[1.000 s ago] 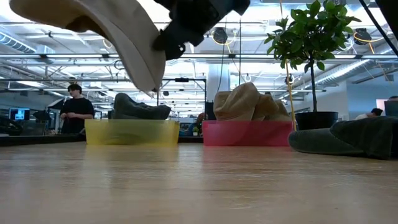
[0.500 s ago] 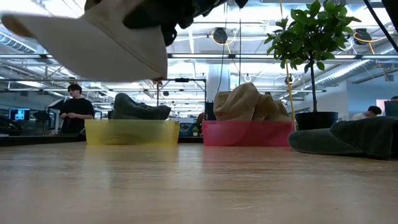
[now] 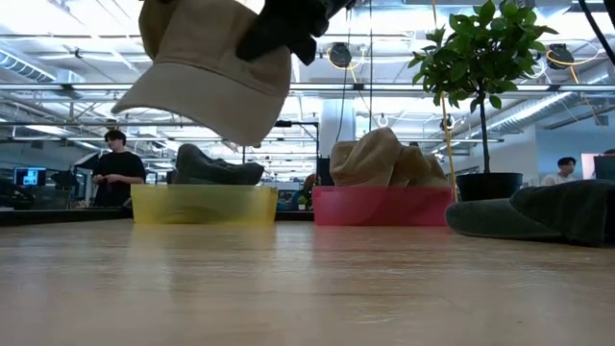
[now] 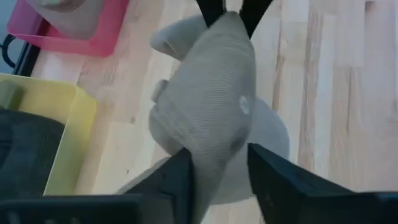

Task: Pick & Place hat
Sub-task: Put the brown cap into the red bin

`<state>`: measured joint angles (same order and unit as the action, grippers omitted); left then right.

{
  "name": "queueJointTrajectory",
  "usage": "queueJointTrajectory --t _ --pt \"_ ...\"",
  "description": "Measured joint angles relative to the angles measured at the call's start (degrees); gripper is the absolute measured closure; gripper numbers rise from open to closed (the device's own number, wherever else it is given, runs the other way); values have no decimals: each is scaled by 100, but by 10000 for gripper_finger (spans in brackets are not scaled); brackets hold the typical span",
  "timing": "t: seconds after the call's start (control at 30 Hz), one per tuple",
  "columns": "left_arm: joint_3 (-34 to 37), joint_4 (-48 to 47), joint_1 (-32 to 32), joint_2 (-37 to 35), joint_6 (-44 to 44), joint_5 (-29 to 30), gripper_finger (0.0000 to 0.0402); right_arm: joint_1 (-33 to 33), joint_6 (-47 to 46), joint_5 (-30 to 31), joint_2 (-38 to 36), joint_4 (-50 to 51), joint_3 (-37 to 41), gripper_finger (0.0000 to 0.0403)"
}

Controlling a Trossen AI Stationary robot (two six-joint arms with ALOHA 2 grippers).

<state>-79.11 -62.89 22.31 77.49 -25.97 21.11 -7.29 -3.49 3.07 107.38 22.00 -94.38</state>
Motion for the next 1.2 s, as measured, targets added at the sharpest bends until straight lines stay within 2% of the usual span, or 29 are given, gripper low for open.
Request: queueJointTrajectory --t 0.1,0.2,0.37,0.47,0.63,0.73,0.9,1.07,1.2 --pt "0 -6 -48 -2 -4 4 209 4 -263 62 -62 -3 -1 398" --pt "0 -38 -90 -76 -109 6 182 2 -564 427 -84 19 1 398" --pt "0 -57 -90 -484 -162 274 181 9 -914 621 -84 114 0 399" --pt "0 -183 -92 -911 -199 501 198 9 -937 650 -90 107 -1 399" --pt "20 -633 -90 -1540 -393 1001 247 151 -883 1067 -225 150 2 400" --pt "235 -808 -92 -1898 -619 1358 291 390 -861 1100 -316 146 2 400" --pt "1059 -613 -90 -2407 -909 1515 386 885 -606 1553 -528 156 2 400" --pt "2111 -116 -92 -2837 -1466 1903 389 1495 -414 1679 -587 -69 -81 401" --pt "2810 228 -198 -3138 -1858 1980 397 1900 -367 1787 -599 -59 -186 402"
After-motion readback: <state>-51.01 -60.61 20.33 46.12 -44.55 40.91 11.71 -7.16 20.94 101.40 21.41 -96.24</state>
